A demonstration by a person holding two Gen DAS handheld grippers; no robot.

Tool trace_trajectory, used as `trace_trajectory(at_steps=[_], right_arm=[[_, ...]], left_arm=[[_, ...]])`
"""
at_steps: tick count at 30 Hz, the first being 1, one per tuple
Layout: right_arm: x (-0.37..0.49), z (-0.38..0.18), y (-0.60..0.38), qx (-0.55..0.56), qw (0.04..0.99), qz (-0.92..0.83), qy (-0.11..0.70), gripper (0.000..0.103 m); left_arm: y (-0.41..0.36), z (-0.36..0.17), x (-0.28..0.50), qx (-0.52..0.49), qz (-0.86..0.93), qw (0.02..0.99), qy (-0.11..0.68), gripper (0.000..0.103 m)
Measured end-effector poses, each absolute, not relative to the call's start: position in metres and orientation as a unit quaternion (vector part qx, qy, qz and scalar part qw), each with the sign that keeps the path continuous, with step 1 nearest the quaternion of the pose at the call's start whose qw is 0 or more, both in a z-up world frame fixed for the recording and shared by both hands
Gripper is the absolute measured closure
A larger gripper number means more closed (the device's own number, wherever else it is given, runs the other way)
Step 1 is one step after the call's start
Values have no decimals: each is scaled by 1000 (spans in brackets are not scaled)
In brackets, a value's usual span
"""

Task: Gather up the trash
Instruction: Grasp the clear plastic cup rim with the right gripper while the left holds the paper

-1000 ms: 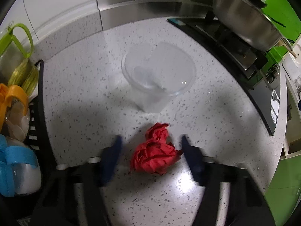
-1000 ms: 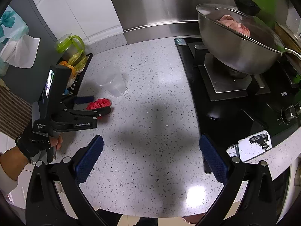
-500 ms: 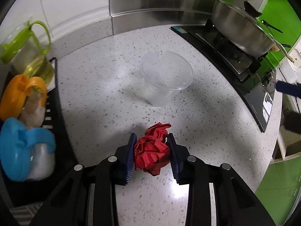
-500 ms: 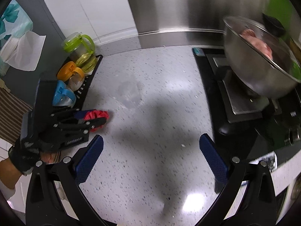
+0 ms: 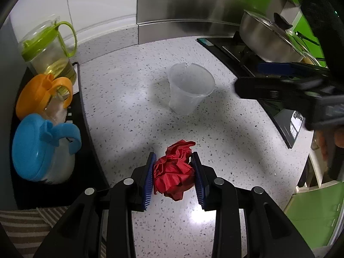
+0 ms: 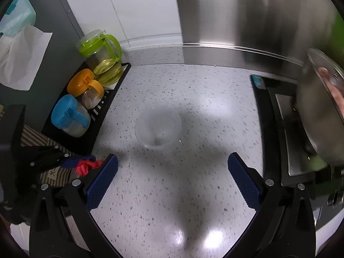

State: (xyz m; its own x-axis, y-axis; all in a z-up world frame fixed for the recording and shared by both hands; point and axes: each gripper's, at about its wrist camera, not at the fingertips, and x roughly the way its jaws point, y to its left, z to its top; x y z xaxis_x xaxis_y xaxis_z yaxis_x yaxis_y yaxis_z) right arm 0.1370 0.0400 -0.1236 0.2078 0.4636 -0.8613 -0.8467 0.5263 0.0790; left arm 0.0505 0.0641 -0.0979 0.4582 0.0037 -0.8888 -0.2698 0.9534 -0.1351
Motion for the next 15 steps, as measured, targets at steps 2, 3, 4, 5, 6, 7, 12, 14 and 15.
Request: trace_trajectory(at_steps=[2, 3, 4, 5, 6, 7, 12, 14, 15], right_arm=[[138, -128, 47, -219, 744, 442, 451, 3], [139, -131, 53, -225, 741, 443, 452, 3], [139, -134, 57, -229, 739, 444, 453, 3], [141, -136, 60, -232, 736, 445, 453, 3], [142, -140, 66, -237, 734, 446, 455, 3], [143, -142, 69, -240, 732, 447, 455, 3], [147, -155, 90, -259, 721, 453, 457, 3], [150, -160, 97, -265, 717, 454, 458, 3], [150, -162, 100, -267, 715, 454, 459, 3]], left_arm=[[65, -97, 49, -132, 81, 845, 512, 70], [64, -97, 48, -133, 81, 845, 512, 70], [65, -97, 46, -135, 81, 845, 511, 70], [64, -97, 45, -136, 82, 845, 511, 70], [65, -97, 43, -138, 82, 844, 511, 70], [65, -97, 42, -140, 82, 844, 511, 70], [66, -103, 36, -146, 84, 842, 512, 70], [66, -105, 34, -150, 85, 841, 513, 70], [66, -106, 33, -151, 86, 840, 513, 70]])
